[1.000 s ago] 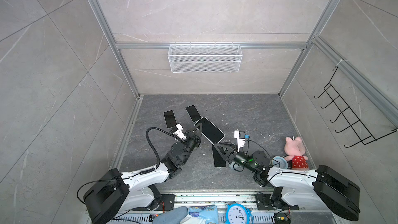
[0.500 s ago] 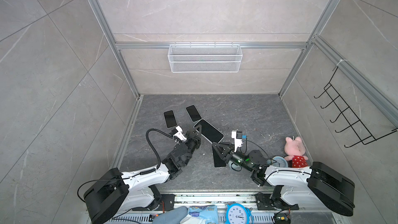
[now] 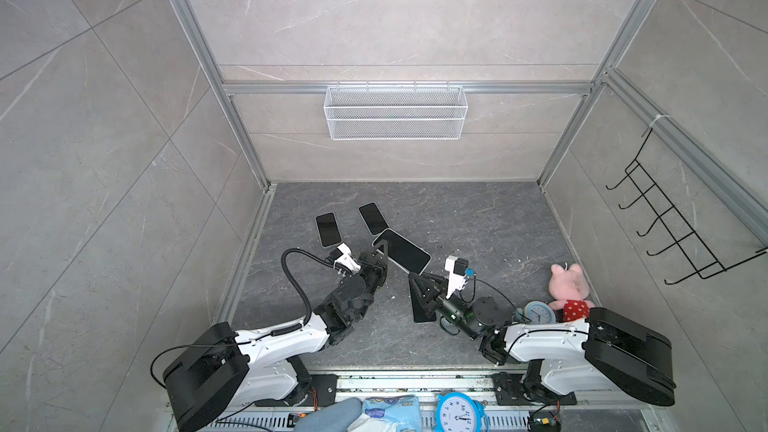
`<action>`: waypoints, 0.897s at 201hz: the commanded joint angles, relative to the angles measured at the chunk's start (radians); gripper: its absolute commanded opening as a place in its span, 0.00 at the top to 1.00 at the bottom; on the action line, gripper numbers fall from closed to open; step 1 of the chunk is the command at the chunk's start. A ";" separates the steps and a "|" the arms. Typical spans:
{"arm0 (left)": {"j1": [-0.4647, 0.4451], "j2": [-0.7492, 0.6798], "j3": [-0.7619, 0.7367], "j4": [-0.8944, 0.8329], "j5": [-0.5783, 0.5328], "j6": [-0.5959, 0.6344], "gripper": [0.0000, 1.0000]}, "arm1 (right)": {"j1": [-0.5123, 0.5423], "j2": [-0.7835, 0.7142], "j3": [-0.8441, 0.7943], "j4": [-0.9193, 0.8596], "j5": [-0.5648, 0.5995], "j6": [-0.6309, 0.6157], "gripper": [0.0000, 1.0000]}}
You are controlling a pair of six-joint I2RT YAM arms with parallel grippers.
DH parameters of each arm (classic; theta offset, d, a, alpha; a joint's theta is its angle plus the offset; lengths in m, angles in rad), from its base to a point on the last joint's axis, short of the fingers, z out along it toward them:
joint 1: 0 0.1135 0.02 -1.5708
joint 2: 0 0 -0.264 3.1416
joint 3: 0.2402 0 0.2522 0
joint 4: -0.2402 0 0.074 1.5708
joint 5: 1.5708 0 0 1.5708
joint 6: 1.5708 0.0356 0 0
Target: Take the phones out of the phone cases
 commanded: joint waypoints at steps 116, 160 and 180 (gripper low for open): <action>-0.056 -0.085 0.105 0.147 0.096 -0.059 1.00 | 0.064 0.132 -0.061 -0.181 0.639 -0.170 0.66; -0.052 -0.112 0.095 0.110 0.086 -0.019 1.00 | 0.063 -0.026 -0.172 -0.060 0.464 -0.173 0.43; -0.031 -0.139 0.089 0.063 0.126 0.013 1.00 | 0.028 -0.233 -0.165 -0.265 0.337 -0.109 0.29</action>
